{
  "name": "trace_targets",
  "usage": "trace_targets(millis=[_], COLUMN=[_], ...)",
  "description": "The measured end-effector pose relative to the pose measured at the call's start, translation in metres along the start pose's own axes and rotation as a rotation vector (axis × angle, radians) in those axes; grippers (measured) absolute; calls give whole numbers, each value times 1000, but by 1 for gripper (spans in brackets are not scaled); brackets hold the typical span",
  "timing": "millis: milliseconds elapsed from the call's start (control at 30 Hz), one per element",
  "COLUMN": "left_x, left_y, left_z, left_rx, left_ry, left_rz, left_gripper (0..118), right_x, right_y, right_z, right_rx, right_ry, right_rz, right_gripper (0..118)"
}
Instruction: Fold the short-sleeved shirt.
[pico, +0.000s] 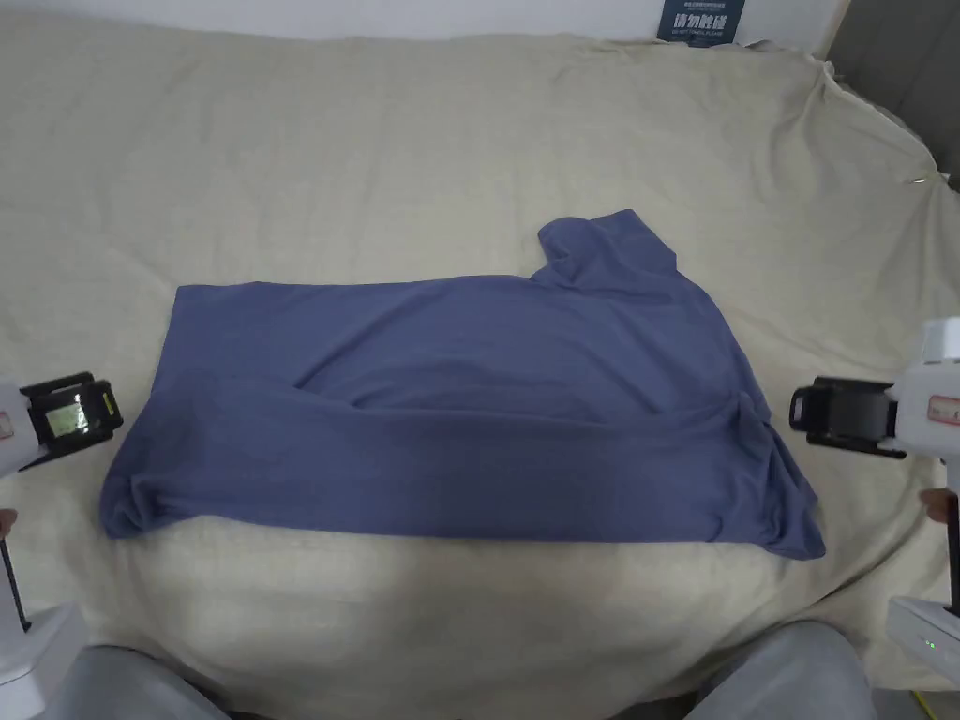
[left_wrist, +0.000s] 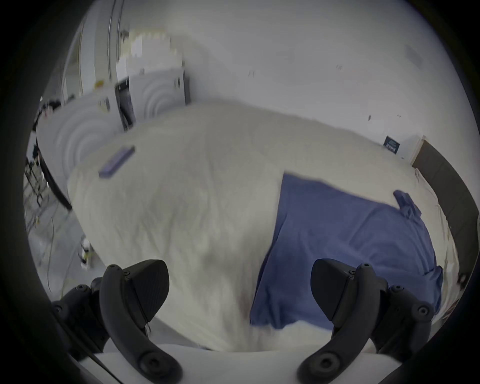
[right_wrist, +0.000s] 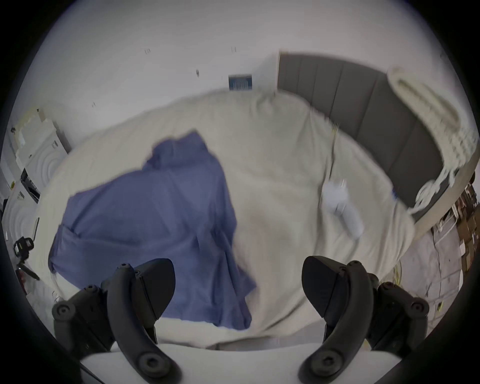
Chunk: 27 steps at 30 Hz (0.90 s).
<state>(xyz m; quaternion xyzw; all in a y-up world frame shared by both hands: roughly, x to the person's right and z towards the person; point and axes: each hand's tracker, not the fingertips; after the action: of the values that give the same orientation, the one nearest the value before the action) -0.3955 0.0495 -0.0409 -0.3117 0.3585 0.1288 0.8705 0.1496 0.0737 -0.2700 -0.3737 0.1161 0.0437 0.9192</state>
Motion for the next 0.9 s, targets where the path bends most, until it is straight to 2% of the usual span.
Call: trace_targets(millis=[167,267,400,500,533,567,600,633,667,700,733,833,900], left_x=[41,64,79,88,90,93,96,98,99,101,103,106,106], left_y=[4,3,-1,-8,-10,-12,-13,-15,-17,-19,-21,-26,-27], left_z=[25,34,39,42,41,41,40,40,38,37,36,35,33], left_rx=[251,323,387,414,415,407,385,377,375,374,374,365,347], left_ry=[-26,-69,-146,-168,-184,-191,-191,-200,-213,-220,-216,-235,-250], left_rz=[-71,-106,-90,-116,-132,-152,-172,-175,-180,-187,-193,-216,-216], left_gripper=[114,114,113,106,99,88,78,66,42,24,14,6,5], right_x=[-25,-44,-63,-69,-72,-76,-79,-70,-72,-73,-82,-89,-86], right_y=[9,2,-9,-18,-21,-25,-28,-31,-33,-35,-36,-35,-39], right_z=[37,48,49,43,42,42,41,29,29,29,35,35,26], right_rx=[277,406,485,497,497,502,509,512,517,525,527,509,510], right_ry=[73,65,36,76,85,84,88,105,119,130,138,154,157], right_rz=[-63,-48,10,11,13,13,16,25,24,19,20,30,19], right_gripper=[102,102,102,102,102,101,97,87,70,56,45,22,17])
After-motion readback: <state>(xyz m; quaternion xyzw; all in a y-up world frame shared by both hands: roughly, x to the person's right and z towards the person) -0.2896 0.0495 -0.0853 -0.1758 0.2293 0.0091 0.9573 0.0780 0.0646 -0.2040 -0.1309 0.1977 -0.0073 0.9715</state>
